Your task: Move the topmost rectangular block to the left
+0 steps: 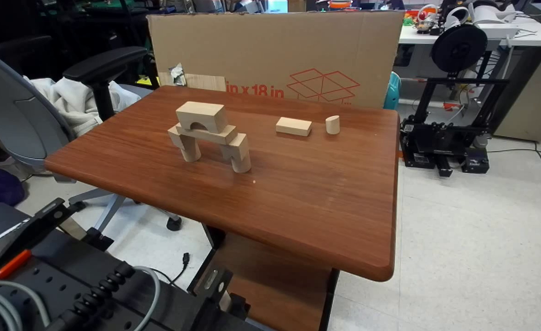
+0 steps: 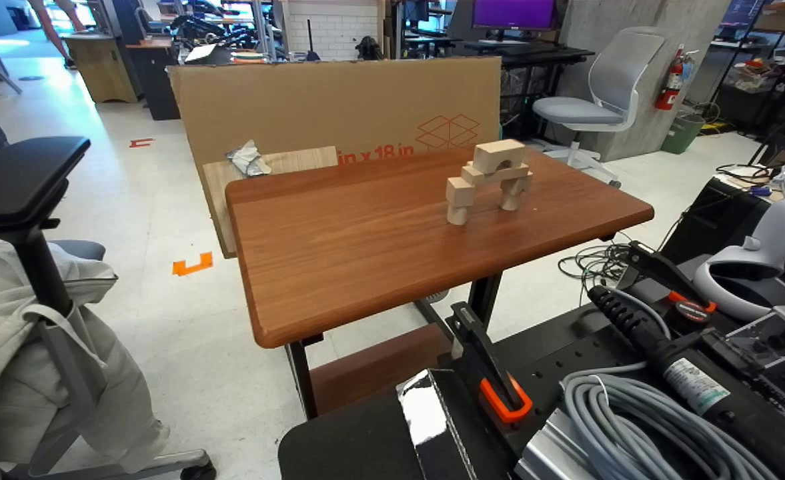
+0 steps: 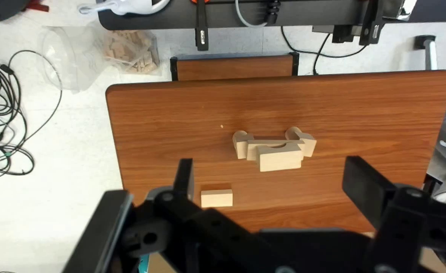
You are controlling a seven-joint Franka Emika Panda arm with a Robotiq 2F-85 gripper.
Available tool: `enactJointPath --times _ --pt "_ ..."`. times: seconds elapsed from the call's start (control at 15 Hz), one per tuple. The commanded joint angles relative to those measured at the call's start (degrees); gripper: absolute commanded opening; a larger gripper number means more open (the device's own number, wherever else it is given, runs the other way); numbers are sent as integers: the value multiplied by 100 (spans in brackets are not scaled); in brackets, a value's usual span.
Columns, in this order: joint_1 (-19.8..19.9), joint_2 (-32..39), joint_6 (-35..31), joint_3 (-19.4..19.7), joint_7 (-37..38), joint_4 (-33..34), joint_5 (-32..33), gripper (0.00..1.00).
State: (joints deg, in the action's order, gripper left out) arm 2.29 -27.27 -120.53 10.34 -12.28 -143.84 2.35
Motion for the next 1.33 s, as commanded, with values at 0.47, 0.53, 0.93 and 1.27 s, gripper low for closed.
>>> enactJointPath --times 0.47,0.53,0.93,1.27 --pt "-5 2191 -1587 -348 178 481 -308 100" --pt "-3 2305 -1679 -396 244 505 -272 100" --pt "-37 2860 -1787 -670 545 773 -255 100" --pt "-66 3330 -1892 -813 767 1008 -19 100"
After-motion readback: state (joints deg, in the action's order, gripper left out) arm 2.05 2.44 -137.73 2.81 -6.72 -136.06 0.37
